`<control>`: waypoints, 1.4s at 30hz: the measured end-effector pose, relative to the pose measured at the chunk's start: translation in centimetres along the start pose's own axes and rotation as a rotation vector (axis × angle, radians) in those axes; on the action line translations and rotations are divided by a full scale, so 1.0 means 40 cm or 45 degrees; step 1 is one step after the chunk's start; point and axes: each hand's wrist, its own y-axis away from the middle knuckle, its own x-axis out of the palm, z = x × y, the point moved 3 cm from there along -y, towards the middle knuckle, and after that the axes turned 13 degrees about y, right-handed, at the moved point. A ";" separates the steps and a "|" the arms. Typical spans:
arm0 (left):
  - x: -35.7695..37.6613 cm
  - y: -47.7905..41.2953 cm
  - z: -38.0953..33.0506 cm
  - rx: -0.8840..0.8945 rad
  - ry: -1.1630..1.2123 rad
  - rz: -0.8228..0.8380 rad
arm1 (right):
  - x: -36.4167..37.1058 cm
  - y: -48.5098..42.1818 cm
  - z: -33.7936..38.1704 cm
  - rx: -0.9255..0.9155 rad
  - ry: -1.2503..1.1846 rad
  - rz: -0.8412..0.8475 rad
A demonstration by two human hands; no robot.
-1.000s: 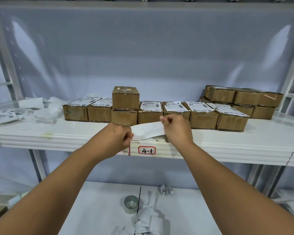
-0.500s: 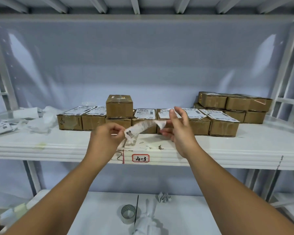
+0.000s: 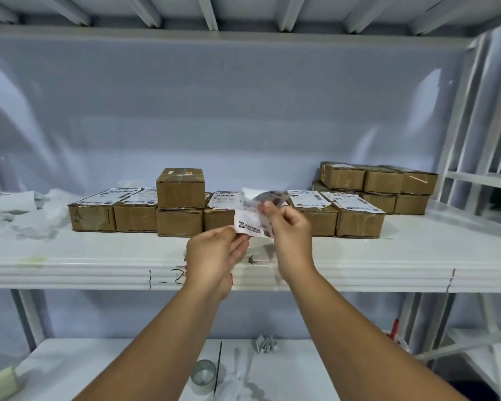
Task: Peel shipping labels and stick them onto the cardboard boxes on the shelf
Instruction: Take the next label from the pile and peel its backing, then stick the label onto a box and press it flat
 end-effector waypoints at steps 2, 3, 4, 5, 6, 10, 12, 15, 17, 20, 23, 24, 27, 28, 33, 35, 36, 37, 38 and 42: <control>-0.003 0.008 0.004 -0.048 0.004 -0.005 | 0.005 0.001 0.008 -0.010 -0.018 0.076; -0.004 0.010 0.004 -0.050 0.009 -0.001 | 0.008 0.000 0.007 -0.034 0.000 0.111; -0.004 0.011 0.004 -0.043 0.018 0.004 | 0.011 0.003 0.009 -0.072 0.067 0.144; -0.005 0.011 0.001 -0.030 0.012 0.007 | 0.016 0.006 0.008 -0.115 0.198 0.165; -0.005 0.012 -0.003 -0.015 -0.009 0.010 | 0.020 0.010 0.007 -0.166 0.357 0.177; -0.004 0.016 -0.032 0.078 -0.109 0.025 | 0.044 0.037 0.014 -0.449 0.742 0.195; -0.006 0.022 -0.047 0.127 -0.198 0.008 | 0.049 0.044 0.019 -0.514 0.782 0.173; -0.007 0.032 -0.068 0.240 -0.303 0.041 | 0.051 0.051 0.038 -0.701 0.778 0.058; -0.009 0.039 -0.078 0.318 -0.355 0.074 | 0.058 0.057 0.049 -0.738 0.775 0.061; -0.015 0.045 -0.089 0.371 -0.398 0.100 | 0.066 0.063 0.054 -0.776 0.792 0.065; -0.023 0.049 -0.097 0.359 -0.361 0.088 | 0.071 0.070 0.054 -0.840 0.802 0.023; -0.027 0.051 -0.099 0.353 -0.344 0.076 | 0.074 0.071 0.052 -0.863 0.812 0.008; -0.036 0.055 -0.106 0.350 -0.298 0.058 | 0.084 0.079 0.052 -0.981 0.850 -0.040; -0.039 0.055 -0.107 0.348 -0.291 0.053 | 0.087 0.082 0.053 -1.021 0.858 -0.055; -0.052 0.057 -0.109 0.299 -0.303 0.032 | 0.093 0.088 0.053 -1.094 0.917 -0.061; -0.053 0.059 -0.109 0.278 -0.307 0.023 | 0.095 0.089 0.050 -1.078 0.935 -0.046; -0.053 0.060 -0.110 0.269 -0.311 0.015 | 0.096 0.090 0.050 -1.076 0.939 -0.041; -0.053 0.062 -0.110 0.260 -0.315 0.008 | 0.096 0.090 0.049 -1.079 0.944 -0.037; -0.052 0.064 -0.110 0.252 -0.317 0.005 | 0.097 0.091 0.048 -1.085 0.953 -0.036; -0.055 0.067 -0.109 0.226 -0.320 0.003 | 0.096 0.091 0.045 -1.123 0.973 -0.042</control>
